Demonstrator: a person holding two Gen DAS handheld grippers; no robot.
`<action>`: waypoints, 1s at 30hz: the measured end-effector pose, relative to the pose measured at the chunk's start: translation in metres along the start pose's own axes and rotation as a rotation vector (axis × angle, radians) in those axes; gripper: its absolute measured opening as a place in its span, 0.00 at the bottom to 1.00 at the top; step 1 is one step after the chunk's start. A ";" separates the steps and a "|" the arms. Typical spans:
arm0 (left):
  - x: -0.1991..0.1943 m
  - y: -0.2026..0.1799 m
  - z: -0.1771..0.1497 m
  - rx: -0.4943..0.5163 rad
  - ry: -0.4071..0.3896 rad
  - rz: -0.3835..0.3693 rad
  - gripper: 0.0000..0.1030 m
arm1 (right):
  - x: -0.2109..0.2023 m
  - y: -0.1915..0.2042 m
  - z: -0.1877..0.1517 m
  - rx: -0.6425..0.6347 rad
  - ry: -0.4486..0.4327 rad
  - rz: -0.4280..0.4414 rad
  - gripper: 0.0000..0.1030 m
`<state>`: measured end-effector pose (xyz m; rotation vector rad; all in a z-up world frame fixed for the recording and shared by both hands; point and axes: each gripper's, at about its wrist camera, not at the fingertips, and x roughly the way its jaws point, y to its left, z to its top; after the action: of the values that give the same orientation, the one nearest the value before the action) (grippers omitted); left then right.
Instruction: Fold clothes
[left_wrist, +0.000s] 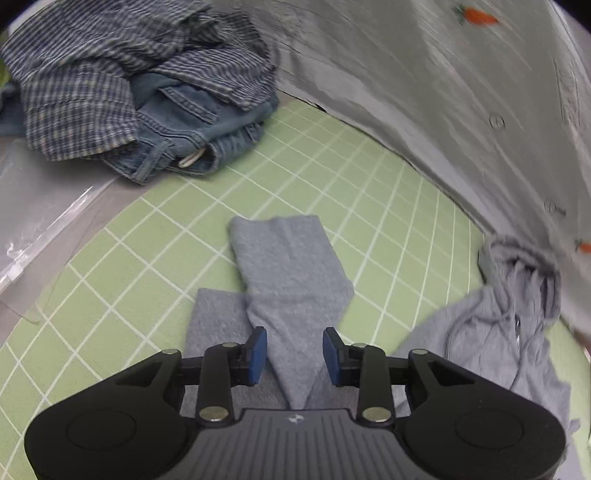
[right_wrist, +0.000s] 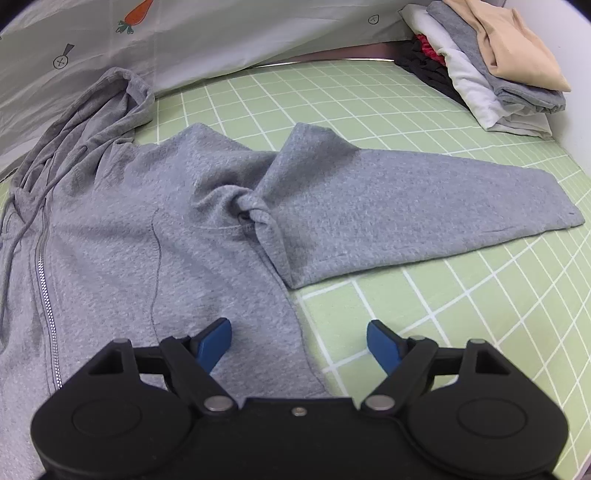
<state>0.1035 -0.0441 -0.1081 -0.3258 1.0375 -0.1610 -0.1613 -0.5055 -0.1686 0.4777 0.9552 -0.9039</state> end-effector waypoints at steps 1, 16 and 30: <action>0.003 0.005 0.004 -0.021 0.002 -0.004 0.40 | 0.000 0.001 0.000 -0.002 0.001 0.000 0.79; 0.050 -0.008 0.016 0.055 0.014 0.074 0.23 | 0.001 0.011 0.004 -0.031 0.011 -0.015 0.82; -0.089 0.066 0.022 -0.030 -0.400 0.260 0.07 | -0.014 0.012 -0.013 -0.078 0.010 0.012 0.80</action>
<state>0.0763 0.0474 -0.0480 -0.2344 0.6770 0.1502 -0.1618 -0.4832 -0.1638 0.4217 0.9918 -0.8512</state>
